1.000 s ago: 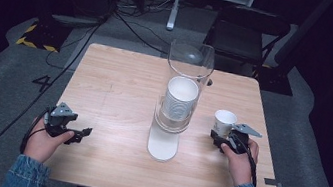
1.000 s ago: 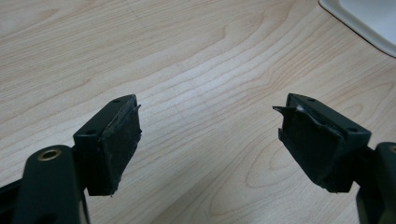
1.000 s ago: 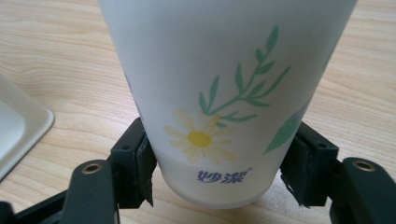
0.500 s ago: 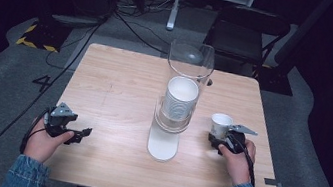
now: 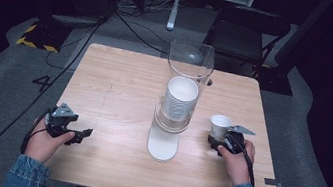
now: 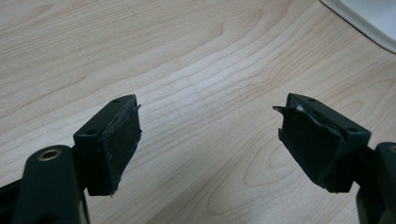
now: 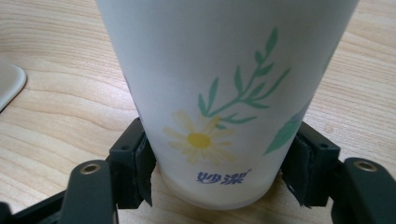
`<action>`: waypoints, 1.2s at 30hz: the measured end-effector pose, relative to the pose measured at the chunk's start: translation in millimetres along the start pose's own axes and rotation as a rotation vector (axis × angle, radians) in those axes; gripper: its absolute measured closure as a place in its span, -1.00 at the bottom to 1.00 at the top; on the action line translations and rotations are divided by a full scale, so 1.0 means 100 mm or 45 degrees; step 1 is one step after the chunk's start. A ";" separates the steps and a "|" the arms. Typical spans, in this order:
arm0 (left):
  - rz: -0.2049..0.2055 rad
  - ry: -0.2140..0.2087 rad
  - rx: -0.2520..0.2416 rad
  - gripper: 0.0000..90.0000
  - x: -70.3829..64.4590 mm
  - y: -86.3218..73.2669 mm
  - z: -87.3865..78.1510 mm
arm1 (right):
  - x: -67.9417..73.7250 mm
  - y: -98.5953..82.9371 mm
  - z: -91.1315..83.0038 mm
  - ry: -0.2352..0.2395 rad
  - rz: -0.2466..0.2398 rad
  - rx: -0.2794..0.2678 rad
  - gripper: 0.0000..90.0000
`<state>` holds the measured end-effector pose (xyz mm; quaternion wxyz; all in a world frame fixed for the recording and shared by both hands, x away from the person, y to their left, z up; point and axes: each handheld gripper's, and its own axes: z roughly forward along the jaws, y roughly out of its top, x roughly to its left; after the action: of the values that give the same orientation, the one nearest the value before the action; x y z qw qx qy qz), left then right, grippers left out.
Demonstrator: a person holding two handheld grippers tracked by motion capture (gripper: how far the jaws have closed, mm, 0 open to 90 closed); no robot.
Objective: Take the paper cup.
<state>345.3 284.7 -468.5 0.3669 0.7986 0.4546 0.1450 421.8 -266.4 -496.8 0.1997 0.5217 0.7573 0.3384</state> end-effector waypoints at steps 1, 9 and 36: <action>0.000 0.001 0.000 -0.55 0.00 0.00 0.00 | 0.00 0.00 0.00 -0.001 -0.004 0.000 -0.23; -0.001 0.000 -0.002 -0.55 0.00 0.00 0.00 | 0.00 -0.01 -0.01 -0.001 -0.010 0.006 -0.26; 0.001 -0.005 -0.003 -0.55 0.00 0.02 0.00 | 0.03 -0.05 -0.32 0.043 -0.036 -0.048 -0.64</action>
<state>347.0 283.9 -467.0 0.3686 0.7987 0.4532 0.1441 396.5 -274.9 -477.8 0.2013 0.5014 0.7612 0.3587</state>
